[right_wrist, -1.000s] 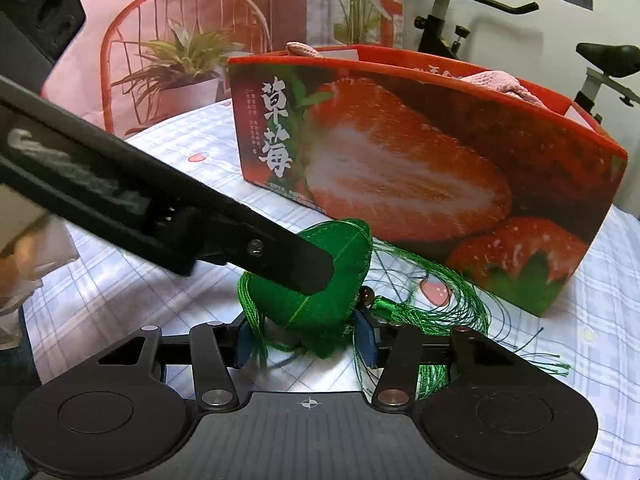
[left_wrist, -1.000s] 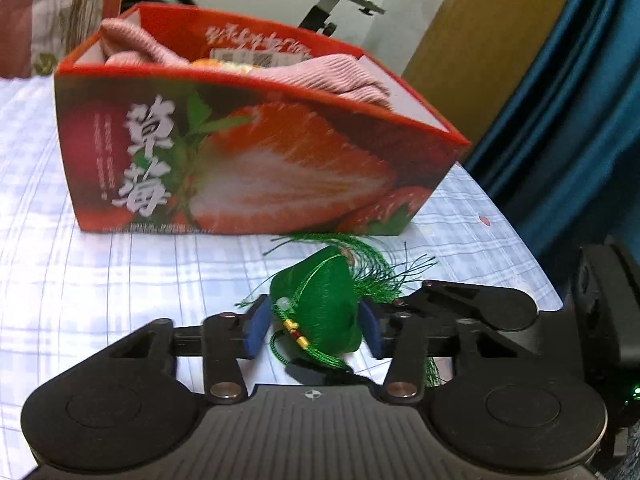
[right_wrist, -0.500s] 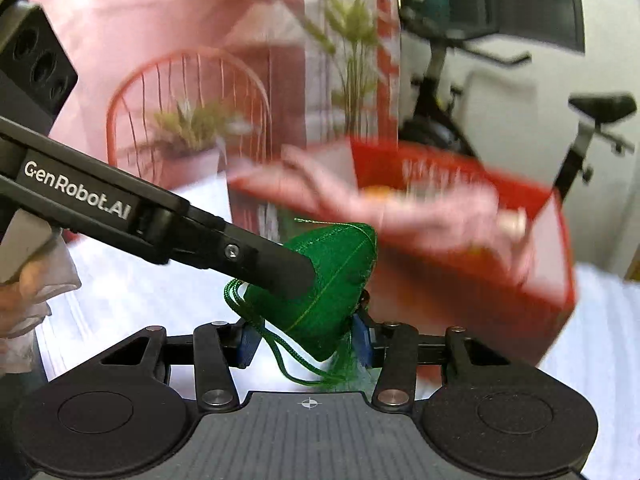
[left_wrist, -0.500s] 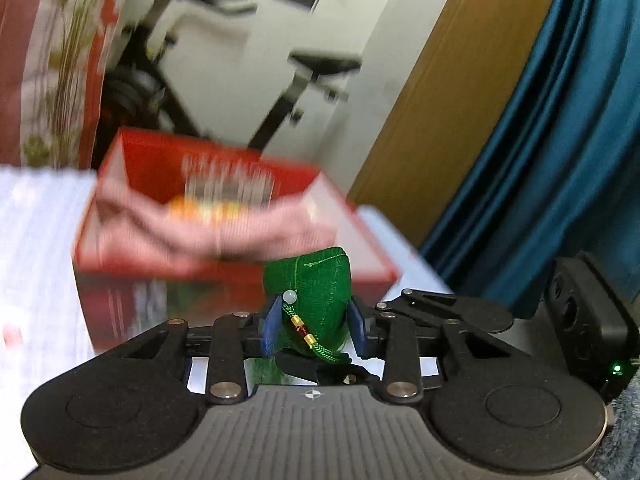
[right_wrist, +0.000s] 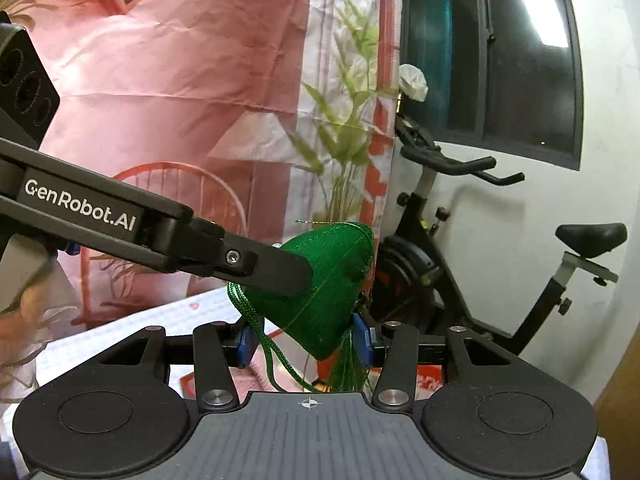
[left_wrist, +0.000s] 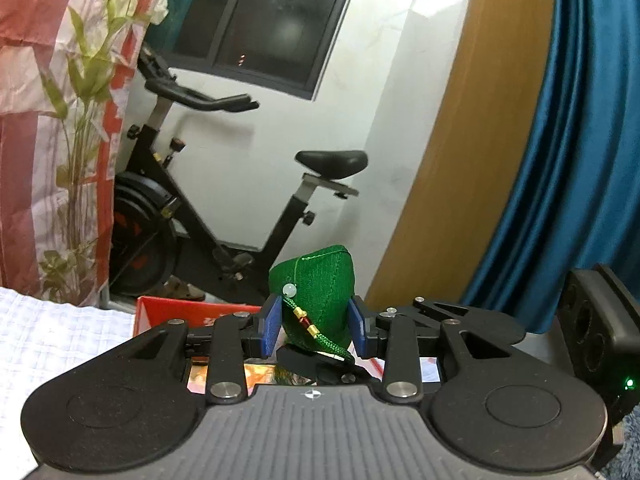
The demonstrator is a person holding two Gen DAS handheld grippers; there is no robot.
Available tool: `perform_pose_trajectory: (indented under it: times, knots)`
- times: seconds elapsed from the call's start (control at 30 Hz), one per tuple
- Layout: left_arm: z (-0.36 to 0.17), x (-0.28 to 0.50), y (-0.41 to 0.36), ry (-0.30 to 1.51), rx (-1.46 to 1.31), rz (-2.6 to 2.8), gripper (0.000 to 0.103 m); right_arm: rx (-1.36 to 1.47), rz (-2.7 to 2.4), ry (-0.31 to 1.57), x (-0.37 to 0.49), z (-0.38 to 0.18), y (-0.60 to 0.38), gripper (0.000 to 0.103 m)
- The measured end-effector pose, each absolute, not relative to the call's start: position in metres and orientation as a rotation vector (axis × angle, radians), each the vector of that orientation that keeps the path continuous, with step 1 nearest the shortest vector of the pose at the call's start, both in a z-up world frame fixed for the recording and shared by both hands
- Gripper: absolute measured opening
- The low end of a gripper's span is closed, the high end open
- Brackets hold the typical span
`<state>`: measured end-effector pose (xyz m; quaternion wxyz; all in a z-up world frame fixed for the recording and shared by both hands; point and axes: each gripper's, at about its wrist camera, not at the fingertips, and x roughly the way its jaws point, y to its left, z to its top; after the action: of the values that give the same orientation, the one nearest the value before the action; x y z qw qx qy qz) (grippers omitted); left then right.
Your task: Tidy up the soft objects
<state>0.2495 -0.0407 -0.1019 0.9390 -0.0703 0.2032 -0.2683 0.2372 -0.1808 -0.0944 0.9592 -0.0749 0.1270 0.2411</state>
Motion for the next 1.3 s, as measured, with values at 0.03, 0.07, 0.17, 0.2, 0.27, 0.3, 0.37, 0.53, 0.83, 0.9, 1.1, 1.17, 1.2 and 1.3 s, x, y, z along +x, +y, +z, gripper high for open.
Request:
perform_pose_trajectory:
  times: [0.03, 0.07, 0.17, 0.2, 0.27, 0.3, 0.37, 0.53, 0.83, 0.9, 1.1, 1.17, 1.2, 1.3]
  knots:
    - [-0.106, 0.253, -0.041, 0.424, -0.14, -0.54, 0.037, -0.151, 0.484, 0.261, 0.242, -0.096, -0.179, 0.043]
    - [-0.109, 0.253, -0.039, 0.436, -0.138, -0.534, 0.037, -0.15, 0.48, 0.27, 0.246, -0.1, -0.178, 0.043]
    - [-0.127, 0.26, -0.034, 0.486, -0.155, -0.519, 0.038, -0.139, 0.475, 0.313, 0.26, -0.116, -0.172, 0.043]
    - [-0.133, 0.262, -0.033, 0.506, -0.159, -0.512, 0.038, -0.135, 0.473, 0.327, 0.262, -0.123, -0.169, 0.043]
    - [-0.146, 0.267, -0.031, 0.54, -0.161, -0.492, 0.038, -0.123, 0.47, 0.367, 0.268, -0.138, -0.164, 0.043]
    - [-0.15, 0.27, -0.029, 0.554, -0.162, -0.478, 0.038, -0.119, 0.465, 0.391, 0.271, -0.146, -0.162, 0.043]
    - [-0.158, 0.275, -0.029, 0.581, -0.154, -0.45, 0.037, -0.116, 0.451, 0.424, 0.273, -0.161, -0.157, 0.044]
    - [-0.162, 0.282, -0.027, 0.618, -0.096, -0.376, 0.039, -0.083, 0.389, 0.52, 0.285, -0.187, -0.15, 0.045]
    - [-0.129, 0.258, -0.003, 0.531, -0.017, -0.302, 0.098, -0.083, 0.269, 0.529, 0.274, -0.186, -0.168, 0.08]
    - [-0.121, 0.249, 0.0, 0.504, 0.003, -0.285, 0.101, -0.056, 0.242, 0.52, 0.27, -0.179, -0.177, 0.09]
    - [-0.095, 0.221, 0.005, 0.469, 0.028, -0.224, 0.103, 0.01, 0.179, 0.464, 0.249, -0.152, -0.203, 0.102]
    - [-0.085, 0.206, 0.004, 0.437, 0.06, -0.218, 0.103, 0.039, 0.14, 0.446, 0.239, -0.141, -0.211, 0.103]
    - [-0.081, 0.199, 0.003, 0.417, 0.081, -0.21, 0.103, 0.05, 0.12, 0.435, 0.234, -0.135, -0.214, 0.103]
    - [-0.065, 0.176, 0.003, 0.375, 0.128, -0.158, 0.103, 0.076, 0.088, 0.392, 0.214, -0.119, -0.221, 0.103]
